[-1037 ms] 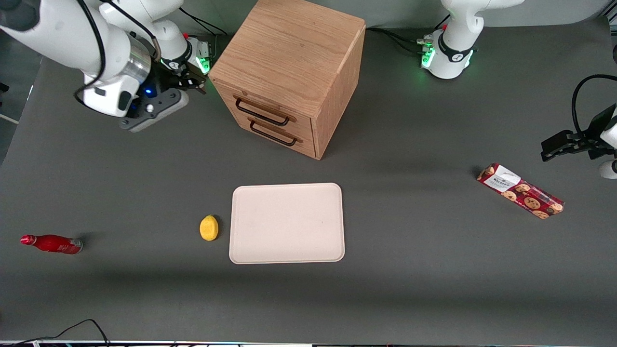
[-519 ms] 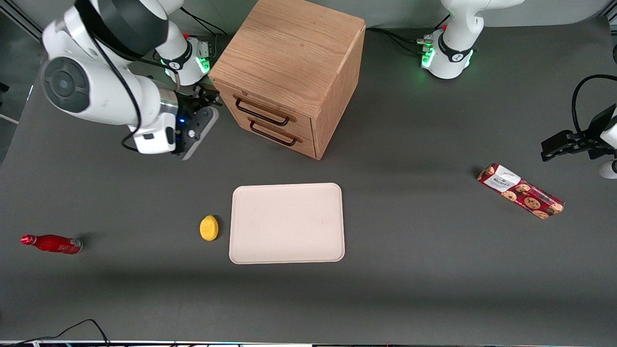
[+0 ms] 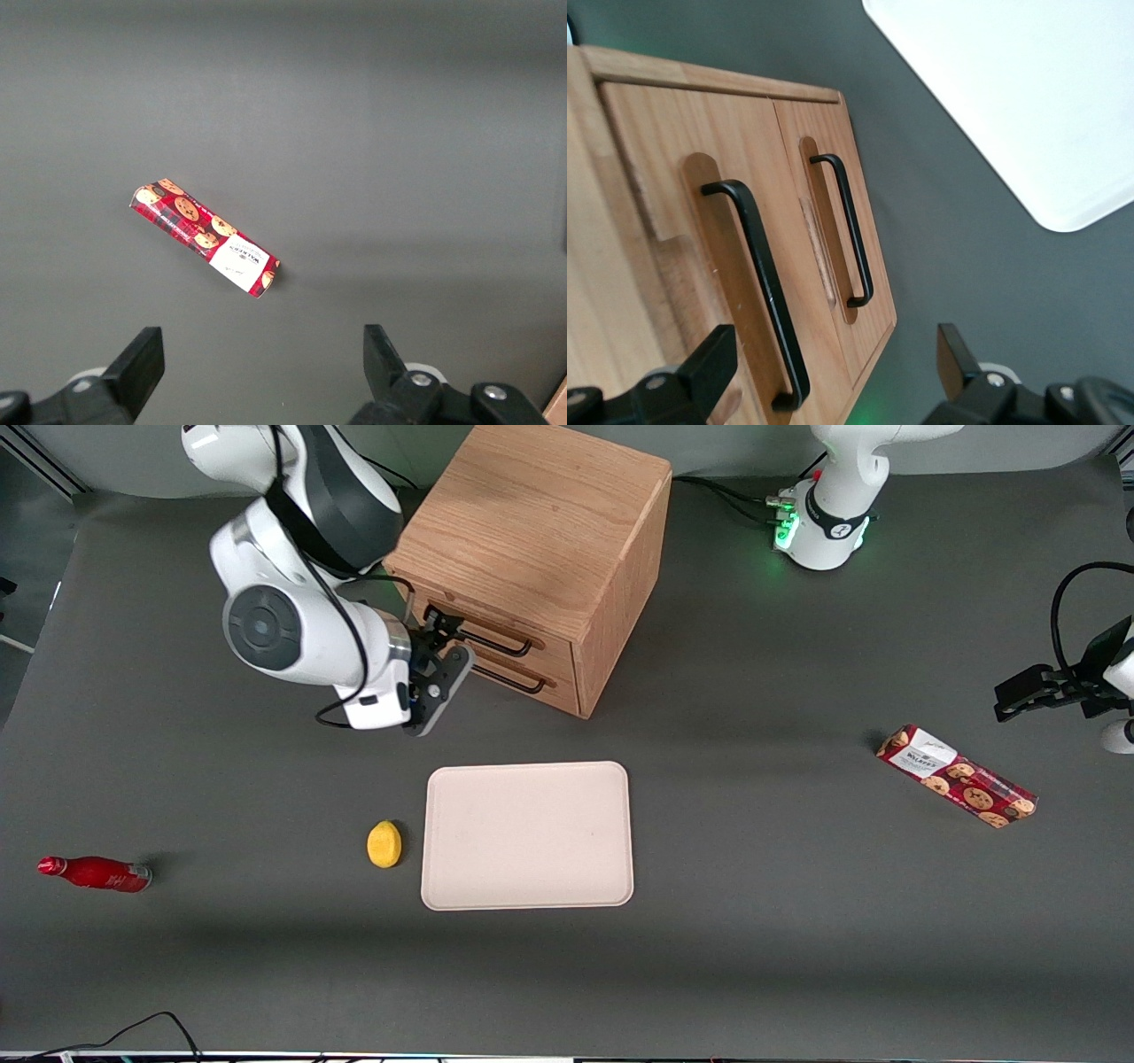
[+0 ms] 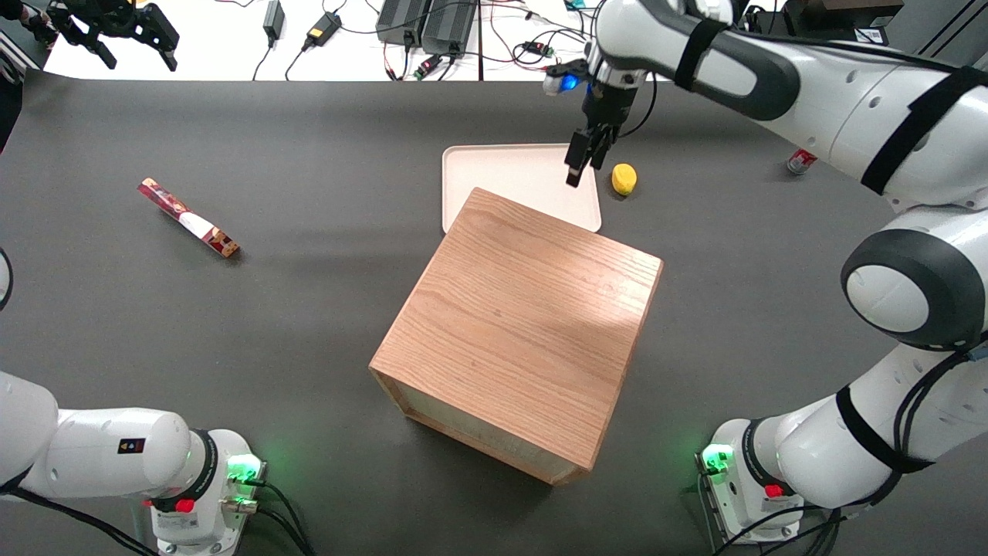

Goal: Open upper drawer
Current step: 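Hook the right gripper onto the upper drawer's black handle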

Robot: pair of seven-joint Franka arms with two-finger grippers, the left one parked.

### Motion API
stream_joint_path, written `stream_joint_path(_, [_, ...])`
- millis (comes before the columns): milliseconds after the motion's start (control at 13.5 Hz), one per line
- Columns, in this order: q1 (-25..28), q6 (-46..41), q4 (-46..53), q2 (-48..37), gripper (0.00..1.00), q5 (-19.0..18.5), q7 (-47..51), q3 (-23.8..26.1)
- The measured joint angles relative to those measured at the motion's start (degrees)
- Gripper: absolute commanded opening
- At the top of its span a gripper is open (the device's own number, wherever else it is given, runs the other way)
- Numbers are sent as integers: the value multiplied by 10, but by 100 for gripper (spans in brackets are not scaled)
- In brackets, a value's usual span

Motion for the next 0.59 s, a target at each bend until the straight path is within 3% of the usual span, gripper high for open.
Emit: stream_joint_path(593, [-1, 64, -77, 0, 100, 1, 0, 39])
